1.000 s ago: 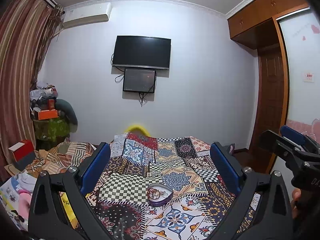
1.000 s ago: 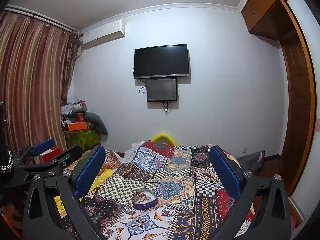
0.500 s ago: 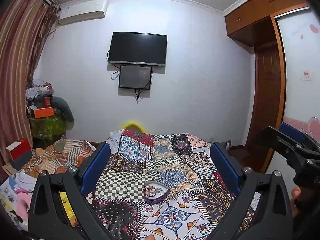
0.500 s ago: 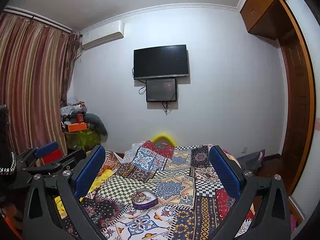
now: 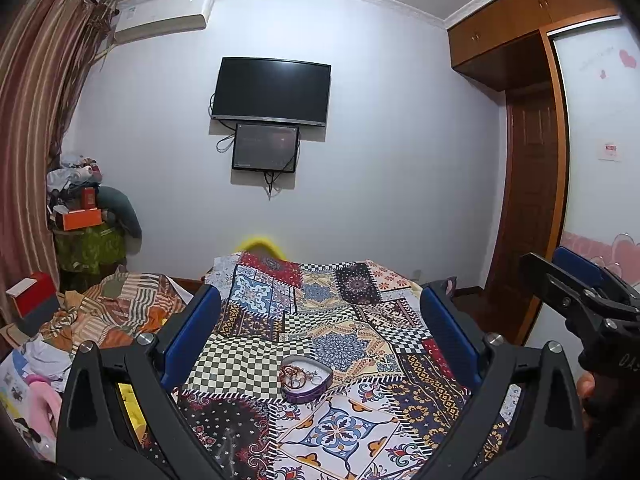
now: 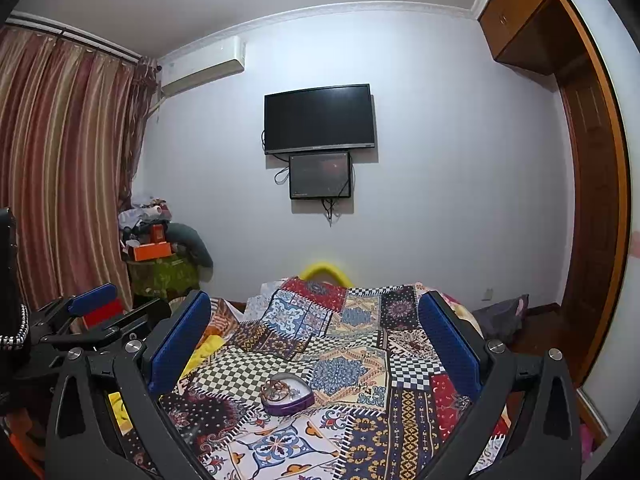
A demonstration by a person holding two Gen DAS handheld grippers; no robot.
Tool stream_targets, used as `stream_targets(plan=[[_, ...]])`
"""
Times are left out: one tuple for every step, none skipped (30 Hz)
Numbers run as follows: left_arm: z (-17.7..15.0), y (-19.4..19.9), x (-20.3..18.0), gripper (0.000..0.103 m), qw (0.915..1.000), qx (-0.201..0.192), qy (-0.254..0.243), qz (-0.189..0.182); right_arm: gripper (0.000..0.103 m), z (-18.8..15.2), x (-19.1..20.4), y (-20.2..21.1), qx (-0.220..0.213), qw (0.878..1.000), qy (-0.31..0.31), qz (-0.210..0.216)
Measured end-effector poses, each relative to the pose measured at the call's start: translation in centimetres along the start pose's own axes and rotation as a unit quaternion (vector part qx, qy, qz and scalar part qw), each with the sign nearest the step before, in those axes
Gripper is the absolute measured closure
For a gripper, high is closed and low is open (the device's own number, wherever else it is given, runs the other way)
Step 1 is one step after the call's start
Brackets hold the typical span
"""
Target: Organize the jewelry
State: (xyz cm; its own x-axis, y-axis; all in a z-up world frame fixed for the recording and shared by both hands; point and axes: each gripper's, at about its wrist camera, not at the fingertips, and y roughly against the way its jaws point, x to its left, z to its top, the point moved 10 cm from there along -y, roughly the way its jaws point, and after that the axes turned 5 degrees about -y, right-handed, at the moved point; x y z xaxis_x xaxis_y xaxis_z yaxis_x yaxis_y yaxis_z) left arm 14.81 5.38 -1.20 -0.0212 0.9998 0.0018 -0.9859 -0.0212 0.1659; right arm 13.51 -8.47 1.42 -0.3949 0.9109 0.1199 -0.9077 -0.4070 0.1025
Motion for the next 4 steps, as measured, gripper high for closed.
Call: stream_targets(plan=[[-0.07,-0.04,-0.01,0.003,1.0000,0.001,-0.001,-0.001,0.000,-0.07,-0.02,-0.05,0.001,1.000,-0.001,0.000],[-0.13,-0.10,-0.03,0.003,1.0000,0.001,-0.002,-0.001,0.000,-0.13,-0.06,-0.14,0.002,1.000,-0.002,0.000],[-0.18,-0.14,-0.06,0.003,1.0000,0.002,-0.003,-0.002,0.000,-0.20,-0.11,-0.23,0.003,1.000,-0.003,0.000],[-0.25,-0.23,-0.08,0.003,1.0000,0.003,-0.004,-0.002,0.000,-0.26,-0.18,-0.35,0.004,1.000,-0.004,-0.001]])
